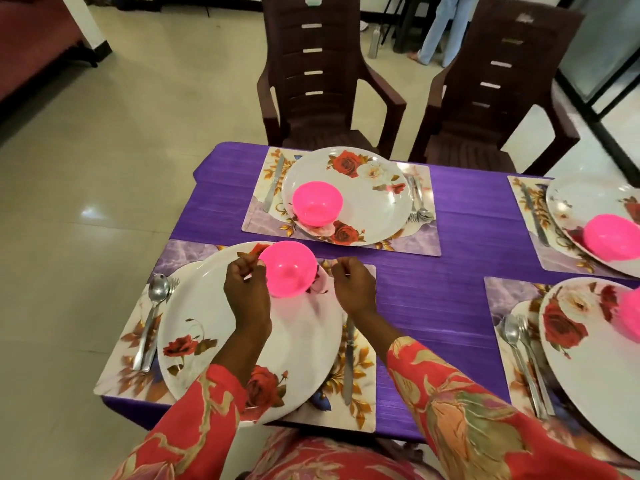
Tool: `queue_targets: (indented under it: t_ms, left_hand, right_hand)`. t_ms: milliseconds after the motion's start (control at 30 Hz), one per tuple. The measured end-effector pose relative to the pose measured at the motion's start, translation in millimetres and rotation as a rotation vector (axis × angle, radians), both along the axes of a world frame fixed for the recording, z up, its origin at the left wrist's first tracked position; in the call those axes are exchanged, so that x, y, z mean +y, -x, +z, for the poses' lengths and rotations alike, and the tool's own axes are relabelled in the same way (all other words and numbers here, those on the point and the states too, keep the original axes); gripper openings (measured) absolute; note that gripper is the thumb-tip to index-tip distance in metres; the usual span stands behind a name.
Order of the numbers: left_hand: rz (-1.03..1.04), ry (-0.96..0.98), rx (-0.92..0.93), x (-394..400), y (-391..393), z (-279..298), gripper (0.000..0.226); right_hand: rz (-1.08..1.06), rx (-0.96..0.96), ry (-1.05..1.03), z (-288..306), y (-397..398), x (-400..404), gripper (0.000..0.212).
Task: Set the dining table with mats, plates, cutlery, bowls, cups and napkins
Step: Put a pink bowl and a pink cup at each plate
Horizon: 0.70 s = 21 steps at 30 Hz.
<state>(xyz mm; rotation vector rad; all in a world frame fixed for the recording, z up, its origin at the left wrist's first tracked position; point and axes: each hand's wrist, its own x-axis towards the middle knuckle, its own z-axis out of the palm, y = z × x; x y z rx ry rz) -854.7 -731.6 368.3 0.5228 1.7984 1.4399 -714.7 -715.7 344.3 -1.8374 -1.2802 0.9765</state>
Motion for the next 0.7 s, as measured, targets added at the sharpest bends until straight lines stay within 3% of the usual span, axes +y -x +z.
queue_targets:
  t_ms: [200, 333, 700]
  left_hand:
    - [-0.229, -0.099, -0.045, -8.2, -59.0, -6.8, 0.013]
    - [-0.37, -0.134, -0.062, -15.6, -111.0, -14.2, 0.023]
    - [-0.656, -0.219, 0.022, -55.7, -274.4, -6.3, 0.02]
  right_hand:
    - [-0.072, -0.037, -0.076, -5.3, -44.8, -27.9, 0.017]
    - [-0.151, -0.045, -0.113, -6.7, -86.2, -48.5, 0.021]
    - [-0.3, -0.102, -0.293, 15.7, -227.5, -109.2, 0.017]
